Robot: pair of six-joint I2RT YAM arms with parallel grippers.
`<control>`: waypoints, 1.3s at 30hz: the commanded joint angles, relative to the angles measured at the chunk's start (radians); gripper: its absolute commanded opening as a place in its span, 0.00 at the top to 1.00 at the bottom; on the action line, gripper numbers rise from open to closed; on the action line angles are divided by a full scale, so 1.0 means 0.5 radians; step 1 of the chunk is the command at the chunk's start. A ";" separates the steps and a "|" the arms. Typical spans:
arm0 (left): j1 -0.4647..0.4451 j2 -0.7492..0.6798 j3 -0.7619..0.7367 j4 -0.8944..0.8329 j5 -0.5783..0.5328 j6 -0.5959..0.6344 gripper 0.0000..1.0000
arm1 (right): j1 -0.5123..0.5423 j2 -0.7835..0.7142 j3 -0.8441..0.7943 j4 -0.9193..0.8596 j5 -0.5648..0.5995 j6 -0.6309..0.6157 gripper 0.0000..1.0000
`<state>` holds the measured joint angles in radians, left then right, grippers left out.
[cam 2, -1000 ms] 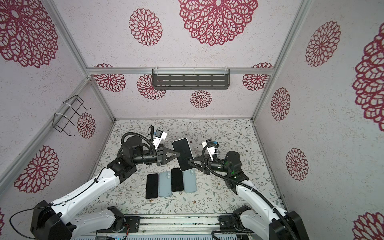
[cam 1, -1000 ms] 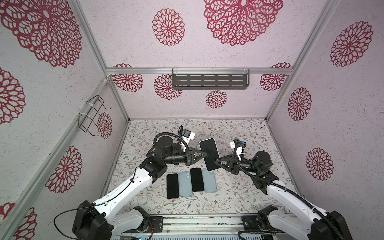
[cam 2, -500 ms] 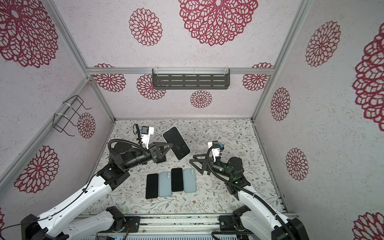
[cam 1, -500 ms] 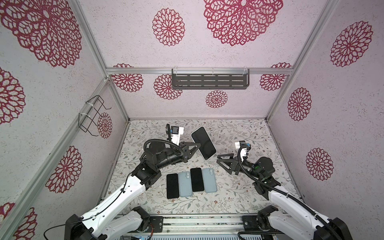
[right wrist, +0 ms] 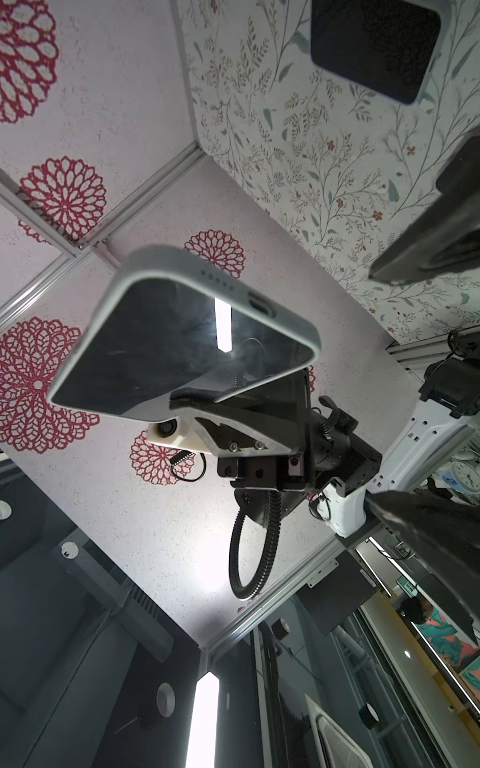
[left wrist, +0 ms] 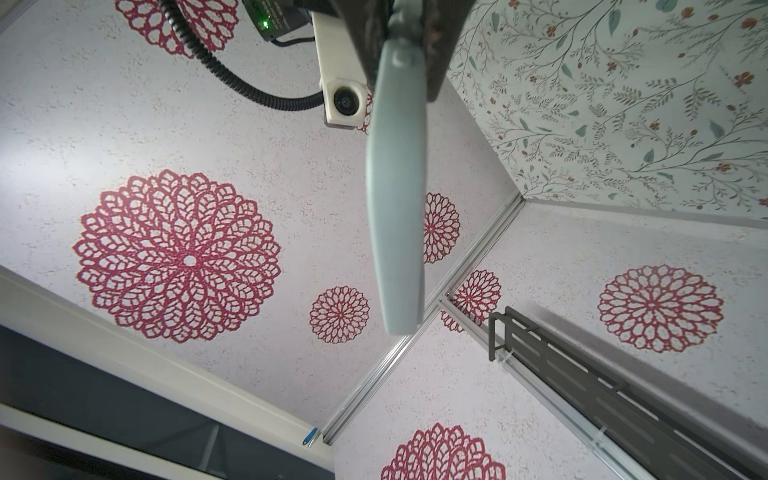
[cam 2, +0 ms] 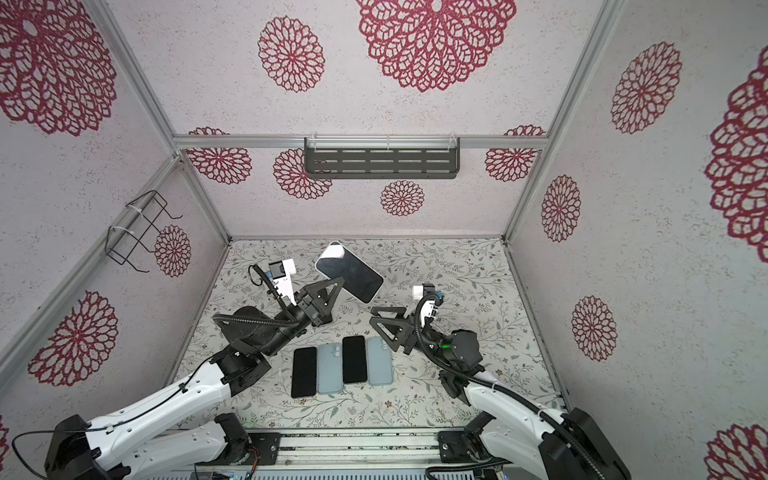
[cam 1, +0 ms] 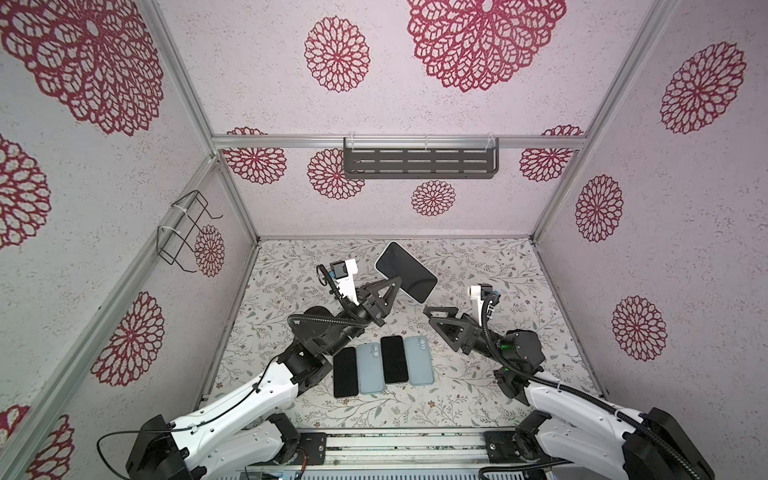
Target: Take the phone out of the phone case
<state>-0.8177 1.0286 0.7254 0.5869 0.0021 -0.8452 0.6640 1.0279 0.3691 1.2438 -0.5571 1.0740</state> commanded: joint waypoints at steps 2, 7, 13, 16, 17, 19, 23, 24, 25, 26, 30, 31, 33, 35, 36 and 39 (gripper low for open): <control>-0.054 0.012 -0.017 0.427 -0.150 -0.055 1.00 | 0.028 0.079 0.060 0.288 0.115 0.028 0.27; -0.100 0.004 -0.048 0.455 -0.251 -0.087 1.00 | 0.028 0.169 0.091 0.439 0.157 0.072 0.38; -0.162 0.009 -0.094 0.533 -0.379 -0.129 1.00 | 0.040 0.280 0.112 0.664 0.274 0.129 0.43; -0.179 0.018 -0.112 0.563 -0.427 -0.151 1.00 | 0.049 0.324 0.119 0.753 0.336 0.144 0.43; -0.186 0.025 -0.119 0.584 -0.439 -0.159 1.00 | 0.054 0.341 0.120 0.770 0.351 0.146 0.43; -0.193 0.046 -0.131 0.636 -0.446 -0.174 1.00 | 0.063 0.374 0.135 0.785 0.376 0.151 0.44; -0.211 0.082 -0.138 0.682 -0.458 -0.185 1.00 | 0.074 0.451 0.155 0.882 0.421 0.189 0.46; -0.213 0.088 -0.138 0.687 -0.458 -0.186 1.00 | 0.074 0.456 0.163 0.886 0.423 0.194 0.47; -0.215 0.087 -0.141 0.694 -0.461 -0.190 1.00 | 0.077 0.464 0.177 0.885 0.419 0.193 0.48; -0.218 0.088 -0.144 0.696 -0.466 -0.190 1.00 | 0.080 0.471 0.184 0.887 0.423 0.192 0.50; -0.221 0.087 -0.155 0.698 -0.477 -0.193 1.00 | 0.093 0.490 0.213 0.887 0.423 0.187 0.56; -0.224 0.090 -0.156 0.703 -0.477 -0.195 1.00 | 0.092 0.497 0.216 0.886 0.427 0.187 0.58; -0.225 0.095 -0.161 0.712 -0.480 -0.201 1.00 | 0.095 0.508 0.222 0.887 0.432 0.187 0.62; -0.226 0.096 -0.165 0.723 -0.483 -0.202 1.00 | 0.099 0.514 0.233 0.885 0.434 0.187 0.66; -0.230 0.096 -0.168 0.722 -0.489 -0.205 1.00 | 0.099 0.515 0.240 0.884 0.434 0.187 0.68; -0.228 0.095 -0.174 0.731 -0.492 -0.205 1.00 | 0.102 0.518 0.251 0.886 0.435 0.187 0.77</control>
<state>-0.9222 1.0832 0.6380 0.8570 -0.2413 -0.9436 0.7101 1.2896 0.4610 1.5612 -0.3508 1.1725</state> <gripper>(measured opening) 0.135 0.245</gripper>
